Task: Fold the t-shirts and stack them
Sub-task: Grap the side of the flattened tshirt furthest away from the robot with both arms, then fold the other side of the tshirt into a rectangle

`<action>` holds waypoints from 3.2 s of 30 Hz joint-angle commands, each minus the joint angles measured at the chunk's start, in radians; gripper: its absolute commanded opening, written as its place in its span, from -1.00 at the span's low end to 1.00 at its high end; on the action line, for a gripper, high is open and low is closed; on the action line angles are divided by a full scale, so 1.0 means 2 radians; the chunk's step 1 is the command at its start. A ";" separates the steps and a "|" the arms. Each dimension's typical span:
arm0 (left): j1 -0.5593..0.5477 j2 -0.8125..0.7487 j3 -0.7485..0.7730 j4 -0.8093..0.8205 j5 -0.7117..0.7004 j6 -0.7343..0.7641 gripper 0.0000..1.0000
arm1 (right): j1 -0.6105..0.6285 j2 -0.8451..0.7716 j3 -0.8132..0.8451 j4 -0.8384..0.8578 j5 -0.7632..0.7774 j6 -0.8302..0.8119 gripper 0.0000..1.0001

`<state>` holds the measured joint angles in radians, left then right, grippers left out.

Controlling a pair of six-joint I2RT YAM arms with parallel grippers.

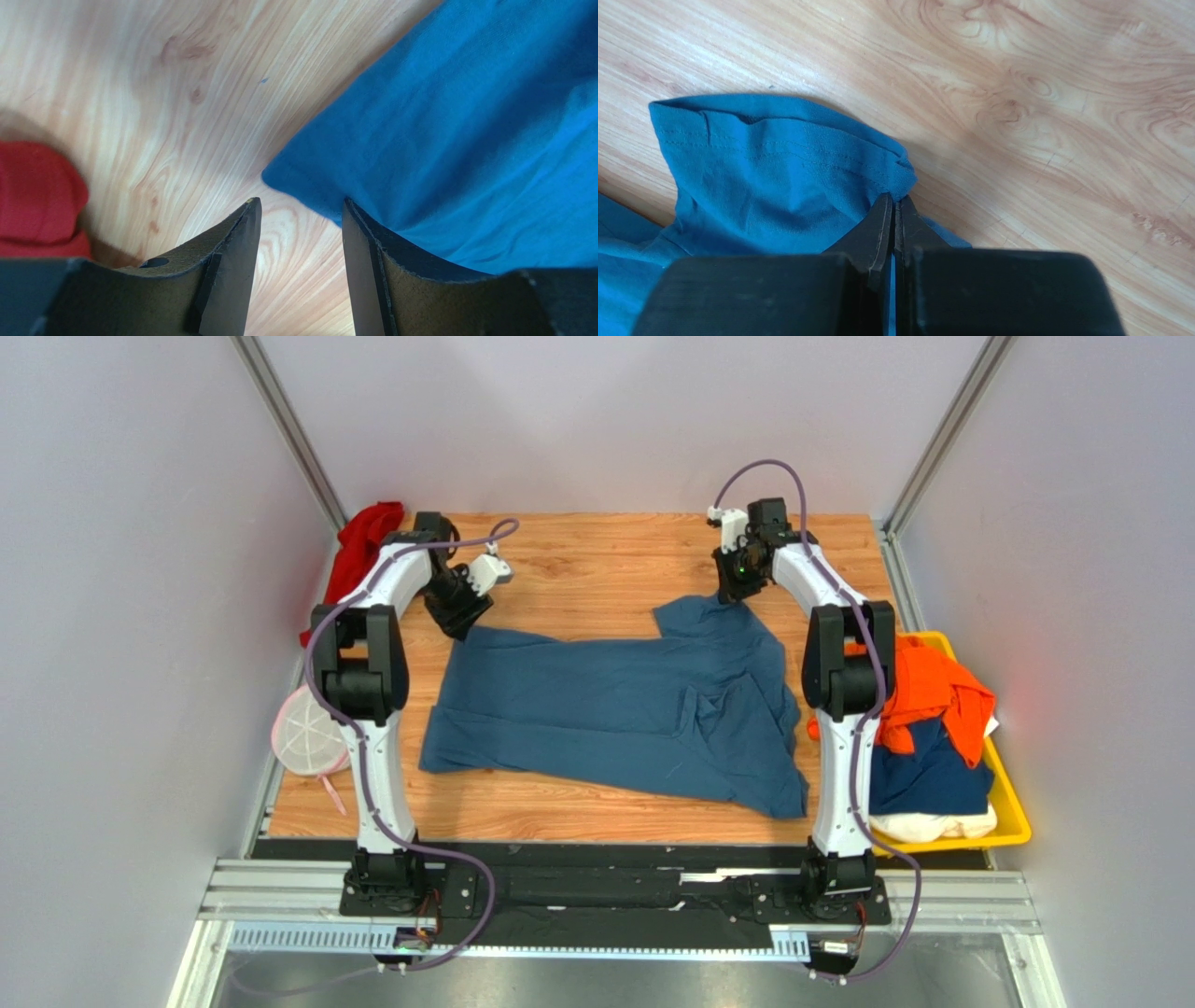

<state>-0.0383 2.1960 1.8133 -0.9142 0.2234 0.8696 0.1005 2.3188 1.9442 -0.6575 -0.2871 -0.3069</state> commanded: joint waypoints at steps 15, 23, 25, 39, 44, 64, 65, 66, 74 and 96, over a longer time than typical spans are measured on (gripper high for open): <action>0.006 0.062 0.100 -0.043 0.038 0.023 0.07 | 0.000 -0.050 -0.024 -0.011 0.000 -0.017 -1.00; 0.007 0.070 0.103 -0.054 0.048 0.030 0.02 | 0.001 -0.058 -0.033 -0.011 0.001 -0.018 -1.00; 0.007 0.071 0.102 -0.060 0.053 0.032 0.02 | 0.001 -0.060 -0.035 -0.011 0.000 -0.018 -1.00; 0.007 0.091 0.110 -0.069 0.049 0.032 -0.78 | 0.002 -0.081 -0.056 -0.010 0.002 -0.021 -1.00; 0.007 0.081 0.110 -0.054 0.040 0.017 -1.00 | 0.003 -0.087 -0.046 -0.014 0.003 -0.019 -1.00; -0.004 -0.022 0.016 -0.032 -0.012 -0.017 -1.00 | 0.009 -0.207 -0.107 -0.048 -0.016 -0.028 -1.00; -0.005 -0.026 0.013 -0.031 -0.013 -0.018 -1.00 | 0.008 -0.214 -0.127 -0.048 -0.017 -0.030 -1.00; -0.005 -0.030 0.010 -0.031 -0.016 -0.018 -1.00 | 0.007 -0.222 -0.135 -0.049 -0.018 -0.031 -1.00; -0.014 -0.068 0.001 -0.031 -0.030 -0.028 -1.00 | 0.012 -0.303 -0.221 -0.057 -0.036 -0.037 -1.00; -0.047 -0.167 -0.080 -0.030 -0.056 -0.042 -1.00 | 0.019 -0.471 -0.365 -0.098 -0.077 -0.047 -1.00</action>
<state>-0.1287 1.9530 1.6886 -0.9794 0.1280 0.8013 0.1303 1.4403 1.2552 -0.8402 -0.4080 -0.3836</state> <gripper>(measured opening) 0.010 0.011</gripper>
